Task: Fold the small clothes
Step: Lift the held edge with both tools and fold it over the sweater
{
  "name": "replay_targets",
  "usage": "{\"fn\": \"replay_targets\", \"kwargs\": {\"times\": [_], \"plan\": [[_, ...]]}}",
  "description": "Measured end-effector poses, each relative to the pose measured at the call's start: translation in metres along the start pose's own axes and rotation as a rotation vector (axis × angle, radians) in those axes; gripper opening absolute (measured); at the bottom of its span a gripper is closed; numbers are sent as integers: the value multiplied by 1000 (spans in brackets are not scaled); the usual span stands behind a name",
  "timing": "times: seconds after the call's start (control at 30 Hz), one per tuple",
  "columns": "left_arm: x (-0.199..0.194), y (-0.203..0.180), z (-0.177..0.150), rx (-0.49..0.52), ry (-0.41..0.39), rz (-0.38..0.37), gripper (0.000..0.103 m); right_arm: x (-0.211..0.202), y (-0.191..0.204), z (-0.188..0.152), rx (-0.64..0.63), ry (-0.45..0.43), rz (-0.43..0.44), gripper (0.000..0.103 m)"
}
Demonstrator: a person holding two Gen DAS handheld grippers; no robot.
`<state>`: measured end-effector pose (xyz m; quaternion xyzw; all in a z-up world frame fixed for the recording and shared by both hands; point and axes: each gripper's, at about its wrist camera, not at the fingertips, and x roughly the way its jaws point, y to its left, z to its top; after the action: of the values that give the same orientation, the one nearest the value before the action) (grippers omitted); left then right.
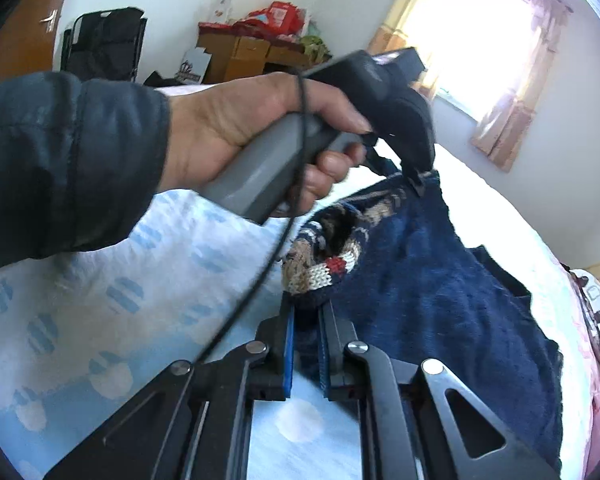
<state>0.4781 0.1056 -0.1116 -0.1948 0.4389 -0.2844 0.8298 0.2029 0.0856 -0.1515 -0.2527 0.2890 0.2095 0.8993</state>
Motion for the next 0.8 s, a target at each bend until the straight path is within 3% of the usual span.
{"fn": "replay_targets", "kwargs": {"times": [0.47,0.8], "plan": [[2,-55,8,-59,-99,-94,15,-50,-76,-27,144,-63,-113,9],[26,-111,21,-51,-122,-104,15,-81,-143,-61,365,-100,-82,8]]}}
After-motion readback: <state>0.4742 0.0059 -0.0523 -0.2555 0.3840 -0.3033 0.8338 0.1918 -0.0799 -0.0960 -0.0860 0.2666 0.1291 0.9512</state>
